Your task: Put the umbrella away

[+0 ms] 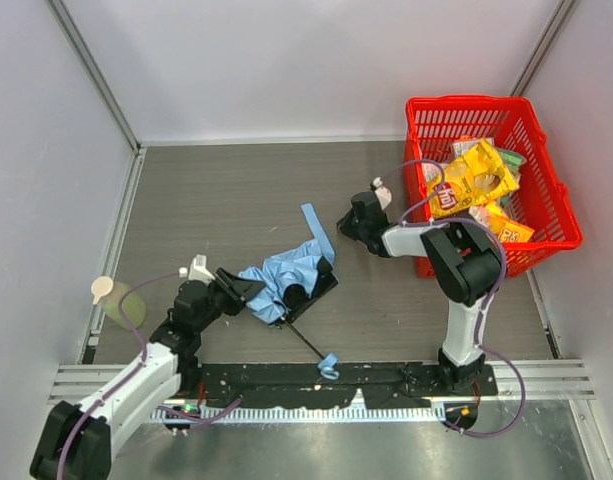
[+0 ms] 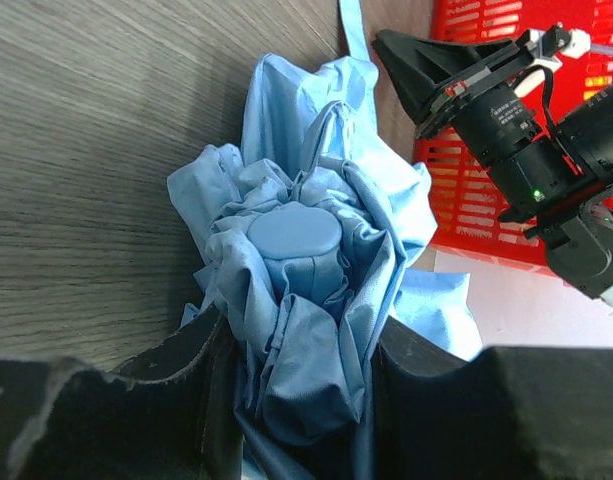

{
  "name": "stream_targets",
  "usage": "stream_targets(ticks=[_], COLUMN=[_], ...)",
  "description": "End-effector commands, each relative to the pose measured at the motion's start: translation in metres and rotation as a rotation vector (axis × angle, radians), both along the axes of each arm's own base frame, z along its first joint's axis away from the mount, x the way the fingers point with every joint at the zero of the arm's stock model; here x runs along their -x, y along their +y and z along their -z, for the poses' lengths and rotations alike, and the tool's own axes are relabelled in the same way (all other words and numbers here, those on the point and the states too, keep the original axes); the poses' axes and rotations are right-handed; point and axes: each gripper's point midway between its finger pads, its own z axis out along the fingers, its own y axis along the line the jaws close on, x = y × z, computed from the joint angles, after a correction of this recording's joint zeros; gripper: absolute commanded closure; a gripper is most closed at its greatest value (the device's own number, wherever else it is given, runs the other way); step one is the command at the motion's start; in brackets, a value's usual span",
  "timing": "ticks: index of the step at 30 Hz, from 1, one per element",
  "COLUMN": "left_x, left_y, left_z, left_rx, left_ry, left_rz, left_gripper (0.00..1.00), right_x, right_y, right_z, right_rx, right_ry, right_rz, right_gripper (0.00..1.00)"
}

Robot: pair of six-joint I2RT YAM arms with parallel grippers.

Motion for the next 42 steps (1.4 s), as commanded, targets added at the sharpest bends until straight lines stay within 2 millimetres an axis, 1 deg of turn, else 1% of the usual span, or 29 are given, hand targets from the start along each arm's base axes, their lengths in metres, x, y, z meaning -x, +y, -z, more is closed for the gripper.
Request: stream_targets(ticks=[1, 2, 4, 5, 7, 8, 9, 10, 12, 13, 14, 15, 16, 17, 18, 21, 24, 25, 26, 27, 28, 29, 30, 31, 33, 36, 39, 41, 42], left_x=[-0.013, -0.016, -0.021, -0.022, -0.024, -0.023, -0.022, -0.021, -0.019, -0.019, -0.018, -0.018, -0.018, -0.017, -0.017, -0.018, -0.019, -0.02, -0.021, -0.022, -0.022, -0.027, -0.029, -0.031, -0.034, -0.038, -0.042, -0.041, -0.04], left_y=[0.014, 0.016, 0.015, 0.014, 0.013, 0.012, 0.013, 0.013, 0.016, 0.018, 0.019, 0.019, 0.02, 0.02, 0.02, 0.019, 0.019, 0.018, 0.018, 0.017, 0.017, 0.022, 0.023, 0.024, 0.025, 0.025, 0.023, 0.023, 0.025], left_z=[0.002, 0.0, -0.007, -0.008, -0.013, -0.014, -0.014, -0.015, -0.012, -0.012, -0.013, -0.014, -0.014, -0.015, -0.016, -0.017, -0.017, -0.019, -0.018, -0.019, -0.02, -0.019, -0.02, -0.018, -0.019, -0.013, -0.002, 0.007, 0.011], left_rx=[-0.011, 0.001, 0.0, -0.014, -0.02, -0.015, -0.017, -0.021, -0.035, -0.038, -0.037, -0.034, -0.036, -0.037, -0.038, -0.035, -0.039, -0.037, -0.039, -0.039, -0.039, -0.049, -0.048, -0.05, -0.047, -0.07, -0.088, -0.085, -0.087], left_ry=[0.004, -0.003, -0.021, -0.02, -0.023, -0.03, -0.031, -0.036, -0.035, -0.038, -0.046, -0.052, -0.055, -0.055, -0.057, -0.054, -0.046, -0.05, -0.046, -0.049, -0.047, -0.052, -0.054, -0.047, -0.041, -0.014, 0.025, 0.058, 0.069], left_rz=[-0.116, -0.14, -0.145, -0.141, -0.135, -0.129, -0.127, -0.128, -0.133, -0.138, -0.142, -0.142, -0.146, -0.144, -0.144, -0.145, -0.145, -0.145, -0.146, -0.145, -0.145, -0.181, -0.19, -0.203, -0.224, -0.258, -0.286, -0.302, -0.314], left_gripper=[1.0, 1.0, 1.0, 1.0, 1.0, 1.0, 1.0, 1.0, 1.0, 1.0, 1.0, 1.0, 1.0, 1.0, 1.0, 1.0, 1.0, 1.0, 1.0, 1.0, 1.0, 1.0, 1.0, 1.0, 1.0, 1.0, 1.0, 1.0, 1.0], right_x=[-0.044, -0.053, -0.053, -0.052, -0.046, -0.035, -0.031, -0.014, 0.01, 0.025, 0.036, 0.051, 0.059, 0.076, 0.07, 0.073, 0.057, 0.054, 0.044, 0.039, 0.032, 0.025, 0.018, 0.007, -0.011, -0.039, -0.052, -0.06, -0.061], right_y=[0.006, 0.009, 0.012, 0.008, 0.002, -0.002, 0.0, -0.002, 0.004, 0.001, 0.005, 0.004, 0.011, 0.011, 0.026, 0.043, 0.056, 0.06, 0.064, 0.065, 0.067, 0.063, 0.06, 0.051, 0.036, 0.025, 0.013, 0.012, 0.01], right_z=[-0.02, -0.026, -0.021, -0.027, -0.037, -0.033, -0.036, -0.028, -0.028, -0.017, -0.021, -0.01, -0.012, 0.002, -0.014, -0.012, -0.021, -0.016, -0.022, -0.016, -0.019, -0.017, -0.019, -0.019, -0.021, -0.027, -0.034, -0.035, -0.023], right_rx=[-0.067, -0.095, -0.107, -0.094, -0.031, 0.018, 0.067, 0.094, 0.079, 0.066, 0.029, -0.002, -0.055, -0.102, -0.193, -0.34, -0.42, -0.429, -0.445, -0.439, -0.444, -0.431, -0.418, -0.38, -0.307, -0.317, -0.35, -0.361, -0.348], right_ry=[-0.148, -0.162, -0.15, -0.159, -0.144, -0.093, -0.076, 0.001, 0.054, 0.093, 0.099, 0.143, 0.145, 0.192, 0.114, 0.07, 0.025, 0.029, 0.014, 0.018, 0.008, 0.0, -0.018, -0.045, -0.123, -0.23, -0.3, -0.331, -0.306], right_rz=[-0.039, -0.035, -0.049, -0.034, -0.065, -0.102, -0.167, -0.215, -0.332, -0.34, -0.366, -0.367, -0.392, -0.384, -0.413, -0.392, -0.379, -0.378, -0.375, -0.365, -0.354, -0.321, -0.305, -0.246, -0.18, -0.122, -0.047, -0.028, -0.016], right_gripper=[0.99, 0.99, 0.99, 0.99, 0.87, 0.67, 0.62, 0.54, 0.5, 0.48, 0.45, 0.44, 0.43, 0.43, 0.43, 0.49, 0.54, 0.57, 0.6, 0.69, 0.74, 0.89, 0.95, 0.99, 0.99, 0.99, 0.99, 0.99, 0.99])
